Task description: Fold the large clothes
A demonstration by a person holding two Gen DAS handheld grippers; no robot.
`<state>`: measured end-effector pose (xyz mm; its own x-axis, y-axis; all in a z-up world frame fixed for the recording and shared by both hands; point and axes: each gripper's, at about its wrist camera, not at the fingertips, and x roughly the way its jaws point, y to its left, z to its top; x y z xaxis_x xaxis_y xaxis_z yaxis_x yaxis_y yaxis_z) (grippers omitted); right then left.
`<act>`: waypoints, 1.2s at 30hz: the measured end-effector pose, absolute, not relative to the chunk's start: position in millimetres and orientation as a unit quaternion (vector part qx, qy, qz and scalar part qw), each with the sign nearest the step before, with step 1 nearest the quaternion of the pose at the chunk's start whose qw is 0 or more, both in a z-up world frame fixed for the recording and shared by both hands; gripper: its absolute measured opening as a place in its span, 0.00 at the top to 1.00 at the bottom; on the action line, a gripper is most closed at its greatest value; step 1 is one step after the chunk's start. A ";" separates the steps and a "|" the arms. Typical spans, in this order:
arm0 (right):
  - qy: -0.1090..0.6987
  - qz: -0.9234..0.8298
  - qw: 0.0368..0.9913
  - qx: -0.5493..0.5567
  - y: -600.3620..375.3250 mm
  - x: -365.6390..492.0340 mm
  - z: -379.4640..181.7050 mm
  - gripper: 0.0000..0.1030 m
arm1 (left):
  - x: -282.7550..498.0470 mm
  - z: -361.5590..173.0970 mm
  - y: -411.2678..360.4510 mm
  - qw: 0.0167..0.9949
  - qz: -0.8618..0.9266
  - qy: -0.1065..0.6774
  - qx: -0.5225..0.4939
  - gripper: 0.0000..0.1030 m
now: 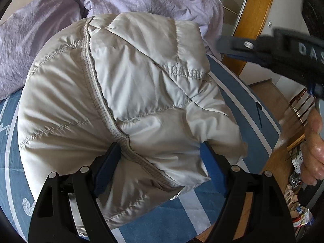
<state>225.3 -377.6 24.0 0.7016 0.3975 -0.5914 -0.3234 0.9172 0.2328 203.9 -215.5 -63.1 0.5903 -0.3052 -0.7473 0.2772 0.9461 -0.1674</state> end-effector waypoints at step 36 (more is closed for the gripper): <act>0.447 0.150 0.872 0.131 -388.1 235.5 -88.9 0.99 | 202.3 -19.5 -209.7 0.909 -0.162 0.384 -0.011 0.23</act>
<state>235.5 -388.1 -88.9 0.5561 0.3777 -0.7404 -0.1445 0.9211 0.3614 202.3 -209.7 -19.5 0.6522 -0.3031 -0.6948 0.2869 0.9471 -0.1438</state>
